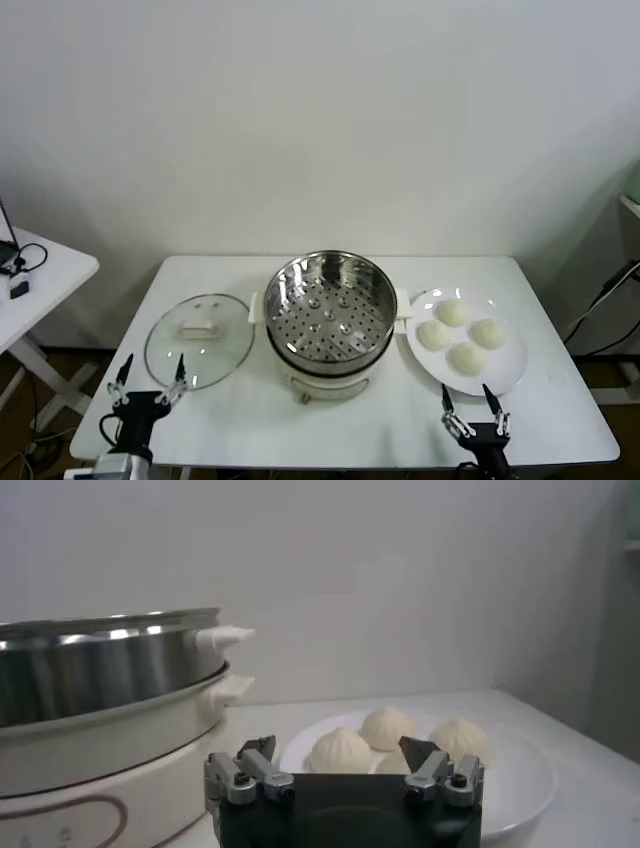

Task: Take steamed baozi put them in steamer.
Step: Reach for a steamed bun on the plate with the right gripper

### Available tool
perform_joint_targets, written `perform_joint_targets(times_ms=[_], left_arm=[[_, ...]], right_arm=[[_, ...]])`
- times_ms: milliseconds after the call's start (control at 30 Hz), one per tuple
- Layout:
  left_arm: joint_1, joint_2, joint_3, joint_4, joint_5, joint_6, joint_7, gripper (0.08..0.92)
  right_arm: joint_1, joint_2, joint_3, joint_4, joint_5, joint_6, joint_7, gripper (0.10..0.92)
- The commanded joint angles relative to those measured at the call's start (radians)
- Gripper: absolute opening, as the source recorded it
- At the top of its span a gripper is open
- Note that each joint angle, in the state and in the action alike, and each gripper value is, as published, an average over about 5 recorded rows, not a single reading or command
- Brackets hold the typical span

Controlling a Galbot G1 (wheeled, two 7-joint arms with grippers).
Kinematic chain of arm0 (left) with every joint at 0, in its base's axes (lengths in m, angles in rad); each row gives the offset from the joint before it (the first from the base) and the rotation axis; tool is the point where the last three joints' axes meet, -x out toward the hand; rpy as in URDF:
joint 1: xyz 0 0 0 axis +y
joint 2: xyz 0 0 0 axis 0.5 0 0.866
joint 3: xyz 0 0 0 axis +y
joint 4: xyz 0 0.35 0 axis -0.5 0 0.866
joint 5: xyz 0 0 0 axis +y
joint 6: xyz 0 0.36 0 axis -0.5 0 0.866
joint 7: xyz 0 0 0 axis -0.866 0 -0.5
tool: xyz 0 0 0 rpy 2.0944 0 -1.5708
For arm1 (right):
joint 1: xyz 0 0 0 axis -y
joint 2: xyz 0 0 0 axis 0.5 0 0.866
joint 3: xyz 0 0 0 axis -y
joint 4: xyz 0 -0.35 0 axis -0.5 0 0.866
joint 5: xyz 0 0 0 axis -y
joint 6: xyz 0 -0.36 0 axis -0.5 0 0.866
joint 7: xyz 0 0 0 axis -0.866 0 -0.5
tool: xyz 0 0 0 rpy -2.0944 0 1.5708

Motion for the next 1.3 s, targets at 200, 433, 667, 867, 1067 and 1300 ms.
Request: perform_joint_targets(times_ms=[200,433,667,867,1067,1300], left_arm=[[-0.008,-0.049,-0.006,0.013,-0.017,-0.005,0.003,0.823],[-0.015,-0.049,-0.009,0.020,-0.028,-0.006,0.003,0.823],[-0.021,-0.049,-0.010,0.027,-0.035,-0.010,0.006,0.823],[-0.020,-0.049,-0.005,0.036,-0.036,-0.023,0.005,0.823],[-0.017,-0.049,-0.003,0.039,-0.033,-0.031,0.004,0.823],[-0.008,-0.049,-0.002,0.034,-0.023,-0.035,0.005,0.823]], right_arm=[[0.304,-0.293,0.099,0.039,0.174,-0.388,-0.014,0.823],[0.460,-0.606,0.028,-0.043,0.070,-0.607,-0.234,0.823],[0.630,-0.900,-0.174,-0.161,-0.164,-0.569,-0.559,0.823],[1.191,-0.997,-0.721,-0.331,-0.329,-0.402,-0.821,0.823],[1.911,-0.897,-1.466,-0.539,-0.366,-0.277,-1.015,0.823],[2.173,-0.679,-1.804,-0.761,-0.306,-0.186,-1.143,0.823]])
